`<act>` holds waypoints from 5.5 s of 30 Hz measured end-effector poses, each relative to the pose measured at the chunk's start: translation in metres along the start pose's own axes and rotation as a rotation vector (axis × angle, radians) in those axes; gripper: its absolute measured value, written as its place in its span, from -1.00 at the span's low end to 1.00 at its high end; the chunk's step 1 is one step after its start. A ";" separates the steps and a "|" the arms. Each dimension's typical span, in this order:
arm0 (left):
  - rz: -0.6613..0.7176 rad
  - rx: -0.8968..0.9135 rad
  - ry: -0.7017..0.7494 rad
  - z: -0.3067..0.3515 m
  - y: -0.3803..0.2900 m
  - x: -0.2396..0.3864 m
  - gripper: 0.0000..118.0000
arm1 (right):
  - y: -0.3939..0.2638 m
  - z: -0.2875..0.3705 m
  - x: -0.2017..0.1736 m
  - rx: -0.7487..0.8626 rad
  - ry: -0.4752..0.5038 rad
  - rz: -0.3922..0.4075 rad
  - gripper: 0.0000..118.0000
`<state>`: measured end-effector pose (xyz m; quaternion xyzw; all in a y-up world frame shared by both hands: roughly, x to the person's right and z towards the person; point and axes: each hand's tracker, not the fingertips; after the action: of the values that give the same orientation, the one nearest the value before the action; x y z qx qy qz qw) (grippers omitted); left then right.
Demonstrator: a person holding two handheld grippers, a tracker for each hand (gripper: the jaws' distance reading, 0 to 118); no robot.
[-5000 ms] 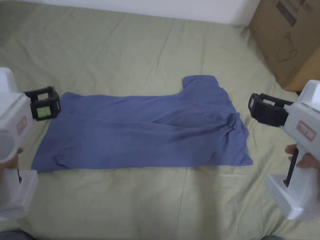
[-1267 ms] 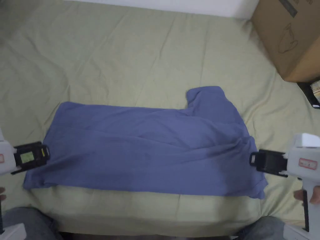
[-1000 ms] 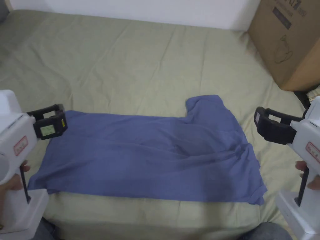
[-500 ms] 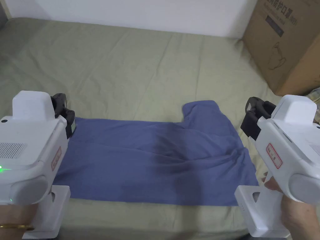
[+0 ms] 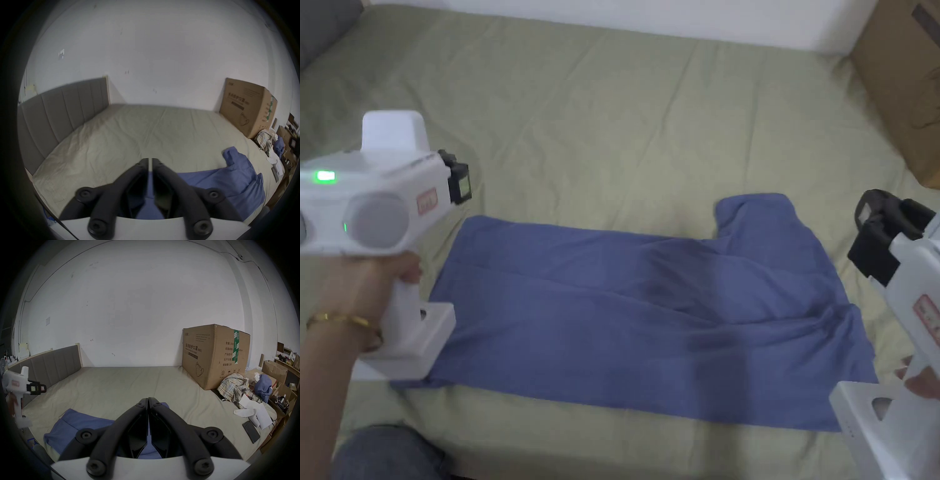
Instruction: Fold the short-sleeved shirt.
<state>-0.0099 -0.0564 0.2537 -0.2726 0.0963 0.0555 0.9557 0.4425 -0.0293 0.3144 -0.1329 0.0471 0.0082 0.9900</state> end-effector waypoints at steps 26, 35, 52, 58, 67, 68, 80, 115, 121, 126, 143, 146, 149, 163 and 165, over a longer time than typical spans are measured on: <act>0.011 -0.582 0.017 -0.214 -0.034 -0.009 -1.00 | -0.034 -0.076 0.023 -0.215 -0.118 0.012 -1.00; 0.047 -0.358 -0.039 -0.154 -0.013 -0.009 -1.00 | -0.001 -0.138 0.061 -0.395 -0.040 -0.030 -0.94; 0.104 -0.334 -0.029 -0.133 -0.016 -0.013 -1.00 | -0.096 -0.338 0.119 -0.951 -0.161 -0.086 0.36; 0.094 -0.361 -0.010 -0.142 -0.021 -0.013 -1.00 | -0.102 -0.333 0.117 -0.960 -0.114 -0.128 -0.74; 0.137 -0.340 -0.033 -0.122 -0.016 -0.023 -1.00 | -0.049 -0.287 0.133 -0.739 -0.029 -0.113 -1.00; 0.141 -0.332 -0.040 -0.116 -0.015 -0.025 -1.00 | -0.040 -0.276 0.134 -0.693 -0.010 -0.108 -1.00; 0.152 -0.294 -0.073 -0.023 -0.043 -0.044 -1.00 | -0.036 -0.144 0.165 -0.584 0.023 -0.092 -1.00; -0.133 0.377 0.072 0.132 -0.073 0.038 0.81 | -0.005 0.066 0.034 0.064 -0.071 0.032 0.95; -0.145 0.374 0.002 0.135 -0.080 0.050 -0.88 | -0.011 0.069 0.013 0.088 0.093 -0.010 -0.87; -0.129 0.369 -0.035 0.136 -0.080 0.052 -1.00 | -0.020 0.062 0.019 0.045 0.093 -0.047 -1.00; 0.349 0.008 -0.273 0.081 -0.060 -0.068 0.69 | -0.020 0.057 0.006 0.014 0.056 0.000 -1.00; 0.452 -0.092 -0.361 0.057 -0.076 -0.101 1.00 | -0.021 0.052 0.001 -0.005 0.044 0.007 -1.00; 0.532 -0.252 -0.420 0.030 -0.097 -0.126 1.00 | -0.020 0.047 -0.003 -0.019 0.034 -0.041 -1.00; 0.674 -0.543 -0.425 -0.031 -0.168 -0.141 0.97 | -0.020 0.030 -0.028 -0.076 0.032 0.030 -1.00; 0.707 -0.535 -0.462 -0.030 -0.167 -0.140 0.90 | -0.021 0.028 -0.030 -0.086 0.033 0.045 -1.00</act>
<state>-0.1243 -0.2212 0.3438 -0.4393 -0.0491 0.4576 0.7715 0.4160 -0.0418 0.3497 -0.1743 0.0658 0.0303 0.9820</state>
